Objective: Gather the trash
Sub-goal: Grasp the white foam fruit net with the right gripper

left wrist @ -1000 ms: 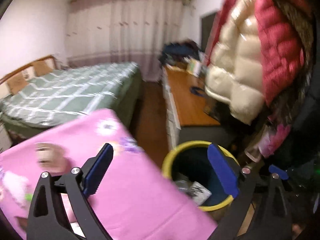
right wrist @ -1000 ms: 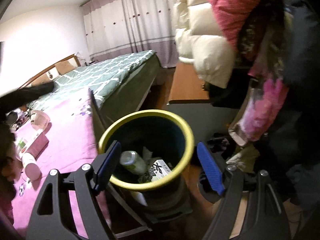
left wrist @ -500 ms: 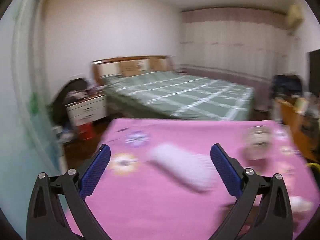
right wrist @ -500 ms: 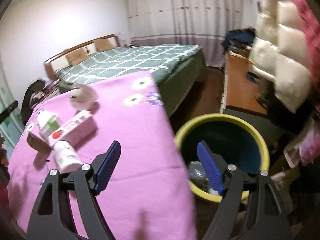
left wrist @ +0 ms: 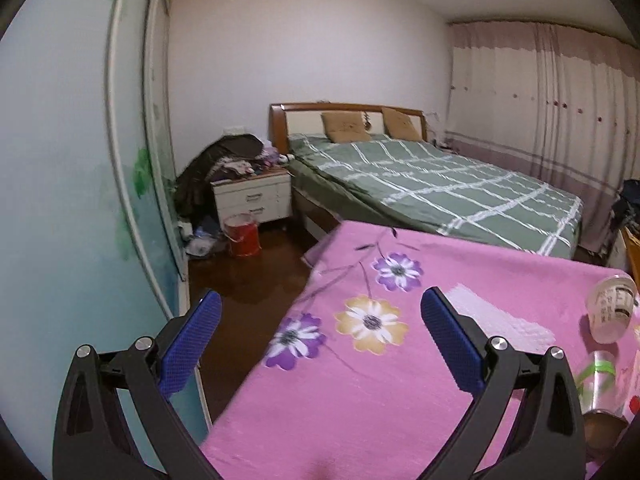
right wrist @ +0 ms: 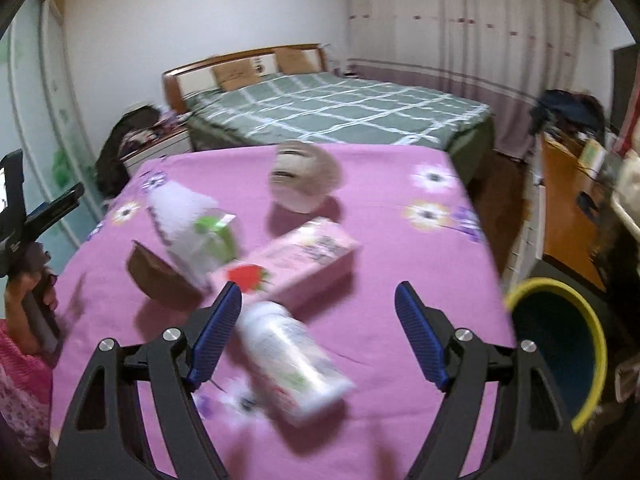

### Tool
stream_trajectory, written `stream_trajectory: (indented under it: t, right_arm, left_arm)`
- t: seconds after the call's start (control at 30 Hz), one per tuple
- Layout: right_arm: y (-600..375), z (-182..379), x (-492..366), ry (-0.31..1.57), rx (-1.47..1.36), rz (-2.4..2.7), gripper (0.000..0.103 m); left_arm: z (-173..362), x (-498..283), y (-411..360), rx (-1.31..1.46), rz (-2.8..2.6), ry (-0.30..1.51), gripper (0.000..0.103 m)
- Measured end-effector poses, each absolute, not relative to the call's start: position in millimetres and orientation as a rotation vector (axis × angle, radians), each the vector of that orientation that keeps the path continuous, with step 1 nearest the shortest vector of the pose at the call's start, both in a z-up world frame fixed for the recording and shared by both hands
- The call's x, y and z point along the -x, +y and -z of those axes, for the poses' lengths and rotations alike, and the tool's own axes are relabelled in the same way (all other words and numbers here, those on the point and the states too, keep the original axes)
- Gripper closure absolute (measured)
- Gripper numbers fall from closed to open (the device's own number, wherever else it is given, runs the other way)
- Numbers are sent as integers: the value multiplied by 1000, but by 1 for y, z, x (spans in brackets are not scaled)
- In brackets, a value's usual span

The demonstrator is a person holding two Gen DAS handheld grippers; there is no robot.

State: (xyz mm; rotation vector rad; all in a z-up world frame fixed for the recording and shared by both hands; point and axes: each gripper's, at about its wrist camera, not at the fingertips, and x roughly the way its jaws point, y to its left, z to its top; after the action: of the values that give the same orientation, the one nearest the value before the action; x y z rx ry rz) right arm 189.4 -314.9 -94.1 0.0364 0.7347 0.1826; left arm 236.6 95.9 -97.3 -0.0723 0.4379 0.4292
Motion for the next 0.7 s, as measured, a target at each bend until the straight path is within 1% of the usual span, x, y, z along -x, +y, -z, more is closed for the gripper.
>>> stream_trajectory:
  t: [0.13,0.3,0.43,0.53,0.7]
  right_arm:
    - [-287,90,-218,759,-37,-223,28]
    - [-241,81,-259,770,11,-272,29]
    - [-194,84,-326,881,84,-400,30]
    - [-158,94,-371,975,198,-462,30]
    - [-119,116,-407,1130,313,-545,30]
  left_arm:
    - [89,-229,101,75,-465,408,5]
    - [87,-225,109,102,-492,413,5]
    - [86,-223,115,107,-534,409,5]
    - [85,-221,119,114,-558,401,5]
    - [89,-223,125,141,-553,411,5]
